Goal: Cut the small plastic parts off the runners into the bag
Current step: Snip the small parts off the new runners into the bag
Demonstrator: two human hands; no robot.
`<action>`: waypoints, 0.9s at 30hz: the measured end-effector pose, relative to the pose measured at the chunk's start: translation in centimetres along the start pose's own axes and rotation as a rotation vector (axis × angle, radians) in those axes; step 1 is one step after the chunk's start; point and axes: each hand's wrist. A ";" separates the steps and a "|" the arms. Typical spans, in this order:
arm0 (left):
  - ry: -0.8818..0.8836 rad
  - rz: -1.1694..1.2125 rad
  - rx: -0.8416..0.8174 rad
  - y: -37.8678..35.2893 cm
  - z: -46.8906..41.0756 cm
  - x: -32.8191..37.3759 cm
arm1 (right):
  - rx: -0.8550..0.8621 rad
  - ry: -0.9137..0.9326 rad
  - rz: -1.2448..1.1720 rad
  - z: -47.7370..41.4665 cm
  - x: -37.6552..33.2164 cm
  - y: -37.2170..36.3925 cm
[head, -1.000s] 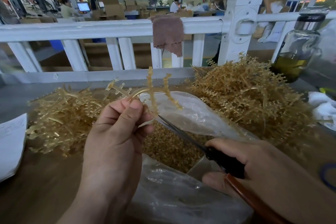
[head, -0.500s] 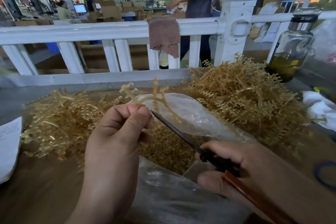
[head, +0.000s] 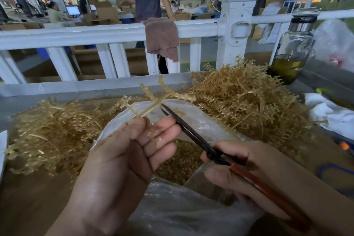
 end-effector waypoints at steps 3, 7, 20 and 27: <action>0.002 0.050 -0.048 -0.3 -0.1 0.3 | -0.032 -0.007 -0.012 0.1 -0.4 0.6; -0.076 0.120 -0.001 -0.2 -0.4 0.6 | -0.040 -0.019 0.034 -0.1 -0.6 1.2; -0.319 -0.043 -0.003 0.7 -0.4 -0.6 | 0.006 0.071 0.261 0.0 0.2 -0.2; -0.347 -0.059 -0.004 0.5 -0.2 -0.8 | -0.027 0.072 0.245 -0.2 0.5 -0.3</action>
Point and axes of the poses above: each hand's wrist, its own z-axis away from the middle knuckle, its own y-axis out of the back of the hand, x = y × z, and after that the axes turned 10 degrees about -y, right-handed
